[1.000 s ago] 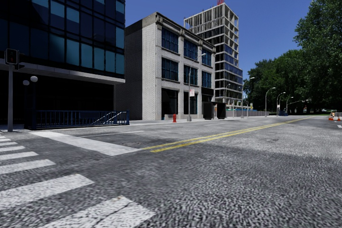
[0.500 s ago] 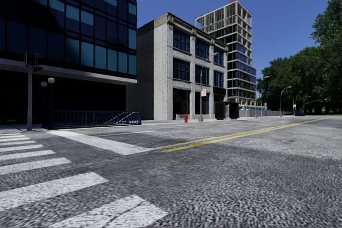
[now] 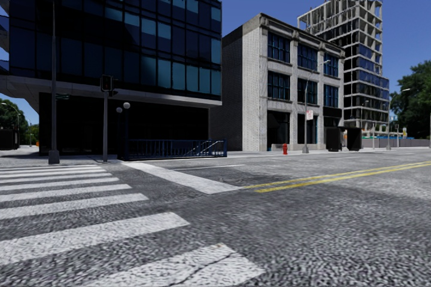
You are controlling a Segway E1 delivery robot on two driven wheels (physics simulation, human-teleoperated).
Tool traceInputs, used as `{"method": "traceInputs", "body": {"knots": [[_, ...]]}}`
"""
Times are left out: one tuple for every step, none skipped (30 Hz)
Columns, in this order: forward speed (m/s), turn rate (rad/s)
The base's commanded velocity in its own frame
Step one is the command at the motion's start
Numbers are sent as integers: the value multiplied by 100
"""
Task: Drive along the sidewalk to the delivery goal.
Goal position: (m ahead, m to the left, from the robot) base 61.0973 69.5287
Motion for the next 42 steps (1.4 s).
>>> {"method": "traceInputs", "body": {"knots": [[0, 55], [0, 49], [0, 45], [0, 45], [0, 45], [0, 44], [0, 44], [0, 51], [0, 51], [0, 62], [0, 66], [0, 67], [0, 67], [0, 67], [0, 67], [0, 67], [0, 67], [0, 68], [0, 72], [0, 76], [0, 76], [0, 79], [0, 80], [0, 80], [0, 80], [0, 80], [0, 80], [0, 80], [0, 80], [0, 80], [0, 80], [0, 65], [0, 55], [0, 55], [0, 52], [11, 51], [11, 51], [59, 50], [94, 50], [104, 50], [104, 50], [124, 45]]}}
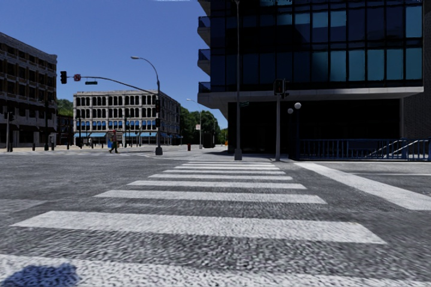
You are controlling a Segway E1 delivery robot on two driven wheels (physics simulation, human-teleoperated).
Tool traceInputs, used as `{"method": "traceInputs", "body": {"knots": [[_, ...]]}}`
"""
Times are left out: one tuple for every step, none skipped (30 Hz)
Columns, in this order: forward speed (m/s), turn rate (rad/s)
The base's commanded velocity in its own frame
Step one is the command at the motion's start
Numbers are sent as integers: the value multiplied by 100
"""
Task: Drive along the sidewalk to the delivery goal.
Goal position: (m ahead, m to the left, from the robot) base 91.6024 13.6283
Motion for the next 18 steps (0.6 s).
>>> {"method": "traceInputs", "body": {"knots": [[152, 0], [171, 0], [171, 0], [200, 0], [200, 0], [200, 0], [200, 0], [200, 0], [200, 0], [200, 0], [200, 0], [200, 0], [200, 0], [200, 0], [200, 0], [200, 0], [200, 0], [200, -9]]}}
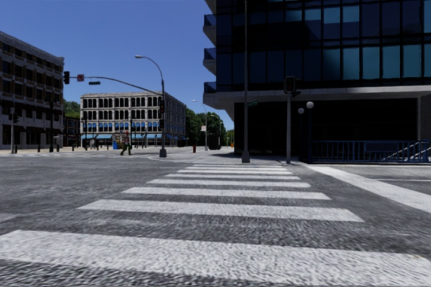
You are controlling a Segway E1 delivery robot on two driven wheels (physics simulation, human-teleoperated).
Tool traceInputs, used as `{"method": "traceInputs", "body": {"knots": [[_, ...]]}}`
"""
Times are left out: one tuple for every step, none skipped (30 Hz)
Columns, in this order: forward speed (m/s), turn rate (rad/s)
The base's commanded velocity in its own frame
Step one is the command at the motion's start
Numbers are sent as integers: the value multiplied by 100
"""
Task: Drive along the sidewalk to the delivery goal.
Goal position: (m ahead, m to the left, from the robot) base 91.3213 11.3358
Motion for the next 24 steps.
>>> {"method": "traceInputs", "body": {"knots": [[200, -33], [200, -39], [200, -39], [200, -40], [200, -30], [200, 0], [200, 0], [200, 0], [200, 0], [200, 0], [200, 0], [200, 0], [200, 0], [200, 0], [200, 0], [200, 0], [200, -15], [200, -15], [200, -25], [200, -27], [200, -28], [200, -28], [200, -28], [200, -28]]}}
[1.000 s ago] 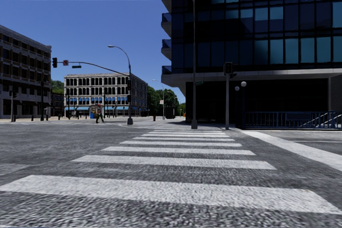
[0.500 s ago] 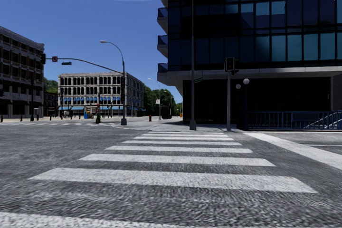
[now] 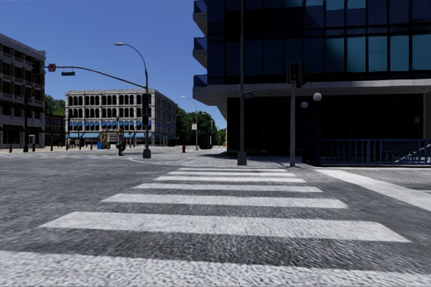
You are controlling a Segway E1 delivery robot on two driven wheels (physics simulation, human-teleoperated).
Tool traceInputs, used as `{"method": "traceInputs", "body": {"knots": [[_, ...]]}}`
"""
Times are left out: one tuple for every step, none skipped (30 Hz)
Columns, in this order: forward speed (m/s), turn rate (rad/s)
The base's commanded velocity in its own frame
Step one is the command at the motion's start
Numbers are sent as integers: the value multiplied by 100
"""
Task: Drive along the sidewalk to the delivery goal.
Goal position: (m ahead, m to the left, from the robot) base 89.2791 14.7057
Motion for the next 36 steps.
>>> {"method": "traceInputs", "body": {"knots": [[200, -14], [200, -14], [200, 0], [200, 0], [200, 0], [200, 0], [200, 0], [200, 0], [200, 0], [200, 0], [200, -13], [200, -25], [200, -25], [200, -39], [200, -44], [200, -45], [200, -45], [200, -45], [200, -45], [200, -45], [200, -45], [200, -45], [200, -45], [200, -45], [200, -45], [200, -45], [200, -45], [200, -45], [200, -34], [200, 0], [200, 0], [200, 0], [200, 0], [200, 0], [200, 0], [200, 0]]}}
